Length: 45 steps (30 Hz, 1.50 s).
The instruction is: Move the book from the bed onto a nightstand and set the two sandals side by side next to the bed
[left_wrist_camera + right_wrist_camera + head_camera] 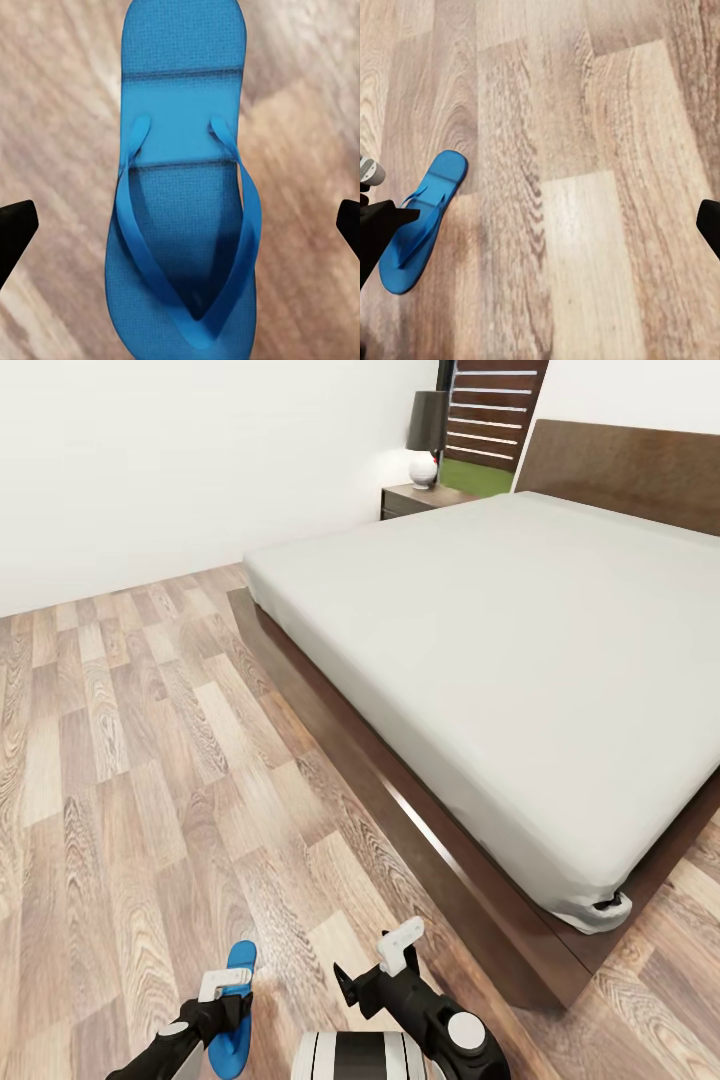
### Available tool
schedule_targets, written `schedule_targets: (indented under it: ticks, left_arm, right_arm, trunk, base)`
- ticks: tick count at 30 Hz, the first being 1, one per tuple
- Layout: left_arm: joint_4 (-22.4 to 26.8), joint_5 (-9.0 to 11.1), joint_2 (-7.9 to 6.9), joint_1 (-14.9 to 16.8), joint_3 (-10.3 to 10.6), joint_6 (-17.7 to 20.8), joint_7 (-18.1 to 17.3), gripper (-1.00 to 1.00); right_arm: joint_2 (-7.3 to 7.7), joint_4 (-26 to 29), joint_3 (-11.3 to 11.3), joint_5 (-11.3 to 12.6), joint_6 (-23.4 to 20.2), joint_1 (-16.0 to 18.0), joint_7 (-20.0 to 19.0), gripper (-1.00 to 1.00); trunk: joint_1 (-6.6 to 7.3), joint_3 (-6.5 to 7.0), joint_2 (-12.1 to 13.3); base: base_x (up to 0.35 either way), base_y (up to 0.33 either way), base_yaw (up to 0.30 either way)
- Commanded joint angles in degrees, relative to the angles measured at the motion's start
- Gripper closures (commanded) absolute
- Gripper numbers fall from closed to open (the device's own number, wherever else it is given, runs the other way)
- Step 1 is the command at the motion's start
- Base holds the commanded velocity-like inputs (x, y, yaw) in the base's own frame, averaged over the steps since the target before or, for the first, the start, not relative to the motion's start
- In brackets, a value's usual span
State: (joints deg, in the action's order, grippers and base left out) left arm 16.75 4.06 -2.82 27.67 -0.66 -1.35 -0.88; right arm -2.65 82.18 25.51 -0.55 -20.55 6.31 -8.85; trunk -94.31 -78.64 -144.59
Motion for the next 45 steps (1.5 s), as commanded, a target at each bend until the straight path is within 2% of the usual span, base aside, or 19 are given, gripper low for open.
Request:
schedule_targets:
  ticks: [1,45]
  left_arm:
    - [0.0,0.4,0.00,0.0,-0.1,-0.1,-0.1,-1.00]
    - [-0.1,0.3,0.00,0.0,0.0,-0.1,-0.1,-1.00]
  right_arm:
    - [-0.01,0.1,0.0,-0.1,-0.3,0.0,-0.2,-1.00]
    - [0.02,0.0,0.3,-0.1,-0.3,0.0,-0.2,-1.00]
  trunk:
    - [0.01,-0.04,0.0]
    - [0.01,-0.04,0.0]
  base:
    - [0.000,0.000,0.000]
    - [0.000,0.000,0.000]
